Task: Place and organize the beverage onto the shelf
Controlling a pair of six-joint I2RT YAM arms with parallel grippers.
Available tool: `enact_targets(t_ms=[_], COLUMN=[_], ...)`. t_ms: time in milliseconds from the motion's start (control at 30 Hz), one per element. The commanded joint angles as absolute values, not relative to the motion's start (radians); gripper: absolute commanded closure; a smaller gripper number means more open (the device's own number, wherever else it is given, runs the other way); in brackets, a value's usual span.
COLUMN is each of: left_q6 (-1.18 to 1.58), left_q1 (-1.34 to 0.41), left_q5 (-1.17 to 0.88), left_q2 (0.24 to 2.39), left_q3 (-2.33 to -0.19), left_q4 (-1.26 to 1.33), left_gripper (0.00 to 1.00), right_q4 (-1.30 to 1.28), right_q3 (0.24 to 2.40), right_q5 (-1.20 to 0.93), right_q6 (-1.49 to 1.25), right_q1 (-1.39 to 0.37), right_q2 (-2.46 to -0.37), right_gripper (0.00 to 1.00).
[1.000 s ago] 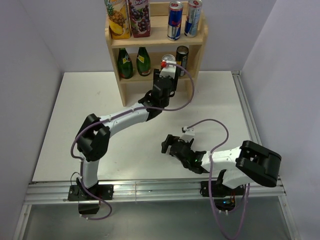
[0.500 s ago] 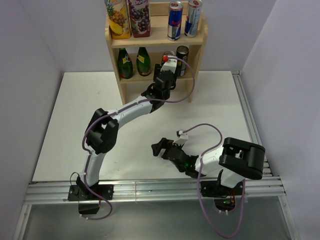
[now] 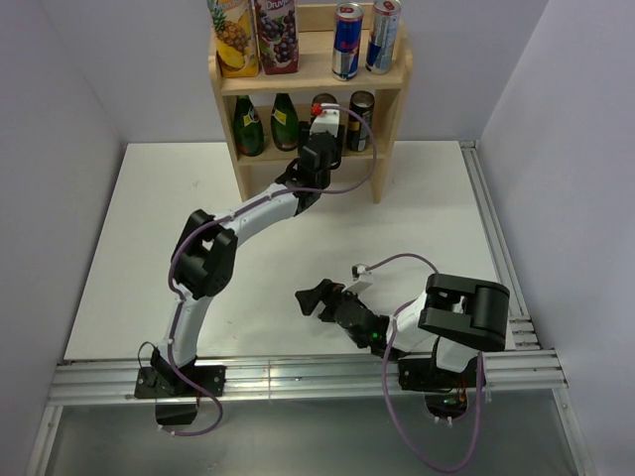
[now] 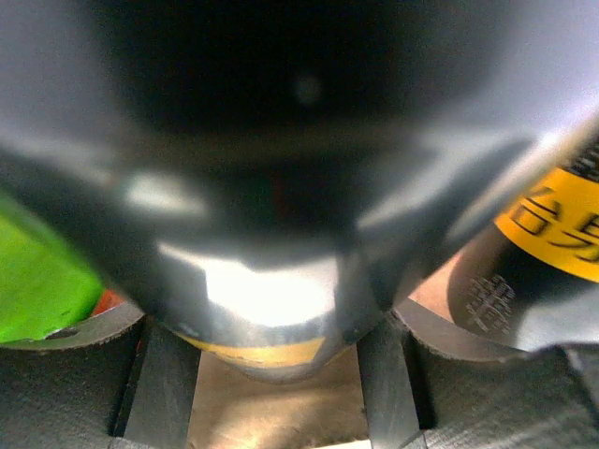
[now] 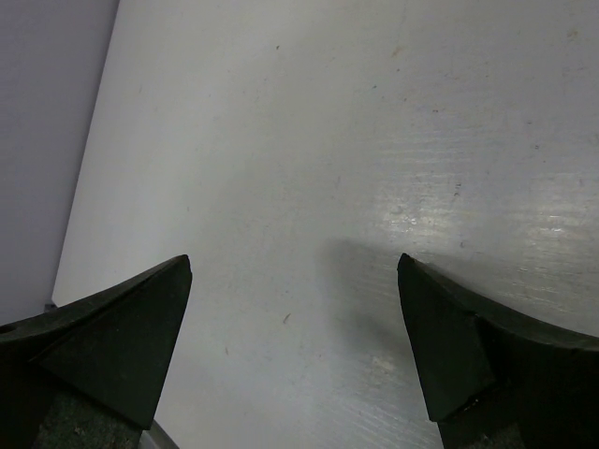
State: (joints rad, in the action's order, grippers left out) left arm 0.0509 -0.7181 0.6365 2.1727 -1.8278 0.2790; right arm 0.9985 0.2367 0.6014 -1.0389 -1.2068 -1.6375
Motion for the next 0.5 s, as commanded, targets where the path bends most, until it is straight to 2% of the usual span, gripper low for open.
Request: enact_targets(t_ms=[0,400,467], left_q6=[0.086,0.152,0.164], left_q1=[-0.698,-0.669,-0.669], left_q5=[0.617,0.506,0.495], left_q2=[2.164,2.169,2.168], left_q3=[-1.881,-1.861,-1.848], left_q4=[0.373,0.373,0.377], left_gripper=[1.00,1.00,0.96], right_q4=[0.712,0.703,0.701], right_q3=[0.189,0.204,0.204], right_q5=[0.535,0.552,0.554], right_q6=[-1.055,-1.061,-1.063], right_q1=[-1.224,-1.239,-1.239], right_q2=[-1.717,-1.749,-1.749], right_gripper=[0.00,0.00,0.00])
